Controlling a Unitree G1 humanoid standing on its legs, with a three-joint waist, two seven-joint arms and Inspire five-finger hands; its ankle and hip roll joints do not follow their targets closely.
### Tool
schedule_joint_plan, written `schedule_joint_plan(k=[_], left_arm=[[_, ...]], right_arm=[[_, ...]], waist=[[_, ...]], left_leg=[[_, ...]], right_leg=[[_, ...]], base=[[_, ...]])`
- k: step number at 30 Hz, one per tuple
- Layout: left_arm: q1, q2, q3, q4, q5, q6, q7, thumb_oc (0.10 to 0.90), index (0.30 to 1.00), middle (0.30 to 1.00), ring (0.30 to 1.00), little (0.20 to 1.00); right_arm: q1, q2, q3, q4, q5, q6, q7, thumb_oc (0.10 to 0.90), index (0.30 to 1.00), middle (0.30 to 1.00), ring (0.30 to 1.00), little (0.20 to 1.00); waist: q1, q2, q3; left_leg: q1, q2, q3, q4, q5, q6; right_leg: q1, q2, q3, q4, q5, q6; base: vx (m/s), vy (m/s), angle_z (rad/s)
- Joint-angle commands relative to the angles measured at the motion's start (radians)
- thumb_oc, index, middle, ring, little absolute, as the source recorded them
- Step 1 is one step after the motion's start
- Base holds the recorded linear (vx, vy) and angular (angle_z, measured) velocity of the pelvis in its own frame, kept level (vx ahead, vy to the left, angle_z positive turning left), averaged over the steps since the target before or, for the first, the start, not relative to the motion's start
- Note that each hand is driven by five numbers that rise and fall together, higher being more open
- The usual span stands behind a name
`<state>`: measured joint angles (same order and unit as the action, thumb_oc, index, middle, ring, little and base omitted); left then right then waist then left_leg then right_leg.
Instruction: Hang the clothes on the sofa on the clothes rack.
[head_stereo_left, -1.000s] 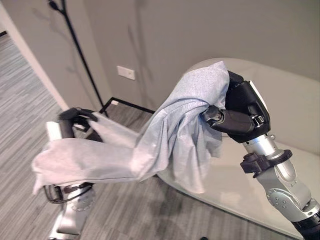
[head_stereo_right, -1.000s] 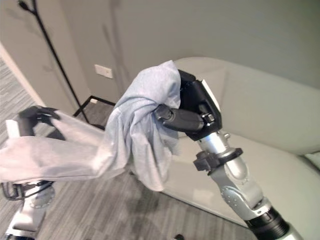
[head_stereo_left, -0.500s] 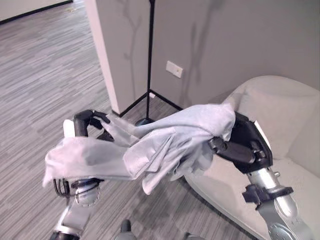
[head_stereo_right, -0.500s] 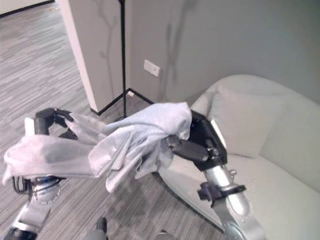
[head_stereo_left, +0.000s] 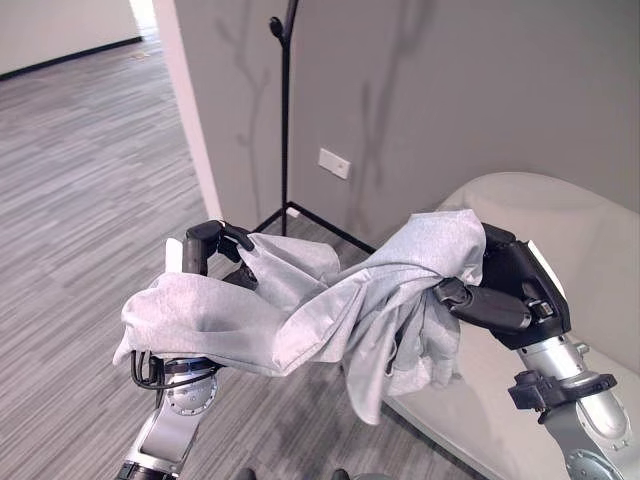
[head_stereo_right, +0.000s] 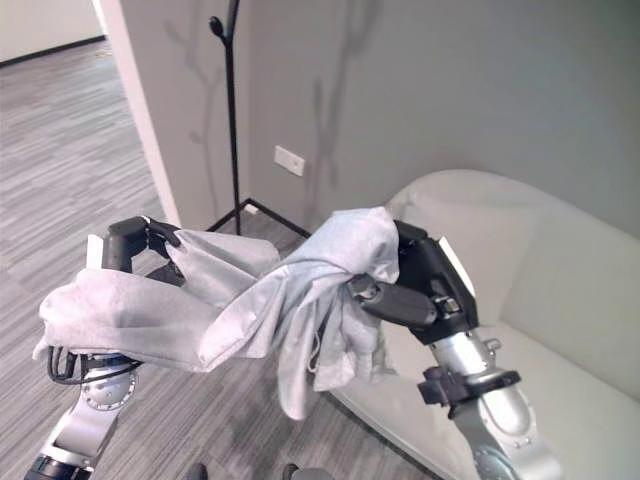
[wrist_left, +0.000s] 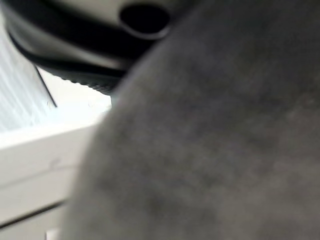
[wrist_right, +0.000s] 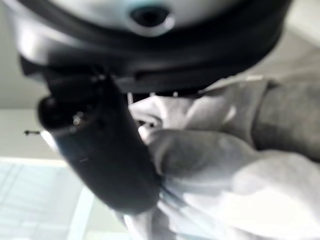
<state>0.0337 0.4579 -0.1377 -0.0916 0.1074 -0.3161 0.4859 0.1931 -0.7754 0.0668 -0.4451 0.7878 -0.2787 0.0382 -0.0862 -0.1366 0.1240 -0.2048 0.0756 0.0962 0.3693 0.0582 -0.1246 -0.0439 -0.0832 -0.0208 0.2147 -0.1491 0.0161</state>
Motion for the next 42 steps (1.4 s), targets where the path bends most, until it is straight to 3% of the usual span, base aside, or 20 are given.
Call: schedule_joint_plan(k=[1, 5, 6, 9, 12, 16, 20, 23, 24, 25, 27, 28, 29, 30, 34, 35, 36, 39, 40, 42], left_arm=[[-0.012, -0.014, 0.039, -0.099, -0.033, -0.114, -0.001, 0.4, 0.3, 0.3, 0.3, 0.3], [0.014, -0.01, 0.039, -0.103, -0.031, -0.114, -0.004, 0.4, 0.3, 0.3, 0.3, 0.3], [0.013, 0.0, 0.025, -0.098, -0.027, -0.114, -0.004, 0.4, 0.3, 0.3, 0.3, 0.3], [-0.019, 0.014, 0.001, -0.081, -0.036, -0.119, 0.012, 0.4, 0.3, 0.3, 0.3, 0.3], [-0.042, 0.016, -0.019, -0.076, -0.04, -0.124, 0.019, 0.4, 0.3, 0.3, 0.3, 0.3], [-0.073, 0.02, -0.084, -0.061, -0.06, -0.132, -0.031, 0.4, 0.3, 0.3, 0.3, 0.3], [-0.122, 0.062, -0.142, -0.059, -0.052, -0.123, -0.062, 0.4, 0.3, 0.3, 0.3, 0.3], [-0.133, 0.102, -0.129, -0.072, -0.028, -0.117, -0.04, 0.4, 0.3, 0.3, 0.3, 0.3], [-0.151, 0.112, -0.089, -0.087, 0.047, -0.102, 0.01, 0.4, 0.3, 0.3, 0.3, 0.3], [-0.149, 0.111, -0.088, -0.088, 0.048, -0.101, 0.01, 0.4, 0.3, 0.3, 0.3, 0.3], [-0.137, 0.093, -0.039, -0.123, 0.071, -0.099, 0.051, 0.4, 0.3, 0.3, 0.3, 0.3], [-0.137, 0.093, -0.039, -0.123, 0.071, -0.099, 0.051, 0.4, 0.3, 0.3, 0.3, 0.3], [-0.172, 0.069, 0.002, -0.143, 0.144, -0.078, 0.11, 0.4, 0.3, 0.3, 0.3, 0.3], [-0.202, 0.054, 0.004, -0.134, 0.17, -0.076, 0.134, 0.4, 0.3, 0.3, 0.3, 0.3], [-0.382, 0.025, -0.045, -0.098, 0.307, -0.047, 0.248, 0.4, 0.3, 0.3, 0.3, 0.3], [-0.406, 0.002, -0.04, -0.085, 0.354, -0.006, 0.276, 0.4, 0.3, 0.3, 0.3, 0.3], [-0.418, -0.008, -0.034, -0.077, 0.39, -0.007, 0.283, 0.4, 0.3, 0.3, 0.3, 0.3], [-0.442, -0.028, -0.058, -0.054, 0.421, 0.006, 0.311, 0.4, 0.3, 0.3, 0.3, 0.3], [-0.504, -0.017, -0.078, -0.01, 0.435, 0.017, 0.334, 0.4, 0.3, 0.3, 0.3, 0.3], [-0.526, -0.007, -0.077, -0.002, 0.447, 0.027, 0.336, 0.4, 0.3, 0.3, 0.3, 0.3]], right_arm=[[-0.071, 0.005, -0.04, -0.112, -0.024, -0.128, -0.02, 0.4, 0.3, 0.3, 0.3, 0.3], [-0.072, -0.008, -0.027, -0.119, -0.039, -0.13, -0.02, 0.4, 0.3, 0.3, 0.3, 0.3], [-0.071, -0.016, -0.025, -0.118, -0.044, -0.132, -0.026, 0.4, 0.3, 0.3, 0.3, 0.3], [-0.083, -0.011, -0.027, -0.093, -0.053, -0.132, -0.049, 0.4, 0.3, 0.3, 0.3, 0.3], [-0.1, 0.005, -0.016, -0.084, -0.064, -0.143, -0.07, 0.4, 0.3, 0.3, 0.3, 0.3], [-0.081, 0.029, -0.008, -0.091, -0.099, -0.119, -0.067, 0.4, 0.3, 0.3, 0.3, 0.3], [-0.089, 0.082, 0.026, -0.088, -0.165, -0.096, -0.07, 0.4, 0.3, 0.3, 0.3, 0.3], [-0.154, 0.108, 0.066, -0.079, -0.21, -0.082, -0.092, 0.4, 0.3, 0.3, 0.3, 0.3], [-0.179, 0.101, 0.065, -0.078, -0.245, -0.097, -0.101, 0.4, 0.3, 0.3, 0.3, 0.3], [-0.178, 0.1, 0.065, -0.079, -0.245, -0.097, -0.101, 0.4, 0.3, 0.3, 0.3, 0.3], [-0.174, 0.076, 0.038, -0.082, -0.262, -0.104, -0.106, 0.4, 0.3, 0.3, 0.3, 0.3], [-0.174, 0.075, 0.038, -0.082, -0.262, -0.104, -0.106, 0.4, 0.3, 0.3, 0.3, 0.3], [-0.188, 0.04, 0.004, -0.073, -0.314, -0.11, -0.13, 0.4, 0.3, 0.3, 0.3, 0.3], [-0.2, 0.033, -0.006, -0.067, -0.344, -0.105, -0.141, 0.4, 0.3, 0.3, 0.3, 0.3], [-0.281, -0.052, 0.009, -0.046, -0.461, -0.106, -0.181, 0.4, 0.3, 0.3, 0.3, 0.3], [-0.275, -0.068, -0.011, -0.081, -0.501, -0.105, -0.177, 0.4, 0.3, 0.3, 0.3, 0.3], [-0.292, -0.069, -0.005, -0.077, -0.519, -0.104, -0.173, 0.4, 0.3, 0.3, 0.3, 0.3], [-0.332, -0.074, 0.015, -0.072, -0.533, -0.114, -0.176, 0.4, 0.3, 0.3, 0.3, 0.3], [-0.373, -0.087, 0.031, -0.064, -0.577, -0.115, -0.205, 0.4, 0.3, 0.3, 0.3, 0.3], [-0.381, -0.093, 0.015, -0.073, -0.606, -0.116, -0.211, 0.4, 0.3, 0.3, 0.3, 0.3]], waist=[[-0.009, -0.036, -0.081], [0.012, -0.035, -0.092], [0.022, -0.016, -0.091], [0.044, -0.005, -0.074], [0.045, 0.002, -0.066], [0.05, 0.035, -0.091], [0.038, 0.009, -0.101], [0.043, 0.028, -0.077], [0.018, 0.028, -0.077], [0.019, 0.031, -0.078], [0.002, 0.026, -0.082], [0.001, 0.027, -0.082], [-0.022, 0.01, -0.094], [-0.031, 0.01, -0.096], [-0.061, 0.007, -0.094], [-0.072, -0.008, -0.116], [-0.076, 0.003, -0.137], [-0.08, 0.013, -0.162], [-0.08, 0.011, -0.17], [-0.086, -0.002, -0.168]], left_leg=[[0.103, 0.077, 0.132, 0.088, -0.079, 0.065], [0.128, 0.108, 0.113, -0.127, -0.052, 0.062], [0.119, 0.135, 0.063, -0.292, 0.026, 0.031], [0.052, 0.181, -0.026, -0.439, 0.136, -0.007], [0.009, 0.195, -0.078, -0.457, 0.149, -0.028], [0.011, 0.189, -0.057, -0.431, 0.165, -0.038], [0.057, 0.093, 0.004, -0.403, 0.099, 0.052], [0.123, 0.071, 0.067, -0.401, 0.051, 0.109], [0.214, 0.027, 0.119, -0.422, -0.009, 0.13], [0.213, 0.03, 0.12, -0.423, -0.007, 0.128], [0.26, 0.005, 0.12, -0.443, -0.03, 0.124], [0.26, 0.006, 0.12, -0.443, -0.029, 0.124], [0.329, -0.011, 0.132, -0.457, -0.083, 0.108], [0.343, -0.011, 0.125, -0.457, -0.094, 0.104], [0.421, 0.005, 0.107, -0.457, -0.151, 0.088], [0.456, 0.004, 0.1, -0.443, -0.182, 0.082], [0.487, 0.029, 0.107, -0.422, -0.187, 0.07], [0.475, 0.073, 0.104, -0.326, -0.141, 0.049], [0.421, 0.126, 0.103, -0.157, -0.053, 0.033], [0.366, 0.145, 0.094, -0.046, -0.008, 0.031]], right_leg=[[0.067, 0.05, -0.017, -0.262, 0.254, 0.032], [0.084, 0.032, -0.014, -0.271, 0.229, 0.045], [0.096, 0.035, -0.003, -0.27, 0.204, 0.052], [0.128, 0.032, 0.025, -0.256, 0.158, 0.057], [0.144, 0.031, 0.047, -0.236, 0.128, 0.057], [0.211, -0.024, 0.078, -0.198, 0.083, 0.093], [0.117, -0.099, 0.099, 0.034, 0.281, 0.139], [0.007, -0.187, 0.003, 0.242, 0.438, 0.146], [-0.055, -0.134, -0.117, 0.257, 0.313, 0.12], [-0.056, -0.131, -0.118, 0.255, 0.314, 0.117], [-0.089, -0.049, -0.131, 0.148, 0.249, 0.118], [-0.088, -0.047, -0.132, 0.146, 0.251, 0.118], [-0.118, -0.023, -0.173, -0.071, 0.248, 0.118], [-0.131, -0.007, -0.153, -0.131, 0.277, 0.123], [-0.2, -0.033, -0.107, -0.202, 0.366, 0.162], [-0.166, -0.031, -0.107, -0.179, 0.342, 0.14], [-0.15, -0.006, -0.103, -0.155, 0.324, 0.128], [-0.12, 0.025, -0.116, -0.141, 0.304, 0.1], [-0.068, 0.049, -0.125, -0.158, 0.285, 0.072], [-0.05, 0.05, -0.134, -0.174, 0.284, 0.048]], base=[[0.19, 0.02, 0.07], [0.24, 0.15, 0.15], [0.25, 0.216, -0.02], [0.29, 0.239, -0.08], [0.19, 0.151, -0.32], [0.47, 0.456, -0.47], [0.37, 0.452, -0.07], [0.32, 0.494, -0.42], [0.41, 0.532, -0.68], [0.46, 0.448, -0.83], [0.22, 0.072, -0.55], [0.47, 0.051, -0.21], [0.45, 0.006, -0.04], [0.6, 0.001, -0.11], [0.38, -0.053, 0.1], [0.57, -0.077, 0.39], [0.46, -0.082, 0.35], [0.4, -0.138, 0.33], [0.28, -0.228, -0.09], [0.23, -0.199, -0.07]])
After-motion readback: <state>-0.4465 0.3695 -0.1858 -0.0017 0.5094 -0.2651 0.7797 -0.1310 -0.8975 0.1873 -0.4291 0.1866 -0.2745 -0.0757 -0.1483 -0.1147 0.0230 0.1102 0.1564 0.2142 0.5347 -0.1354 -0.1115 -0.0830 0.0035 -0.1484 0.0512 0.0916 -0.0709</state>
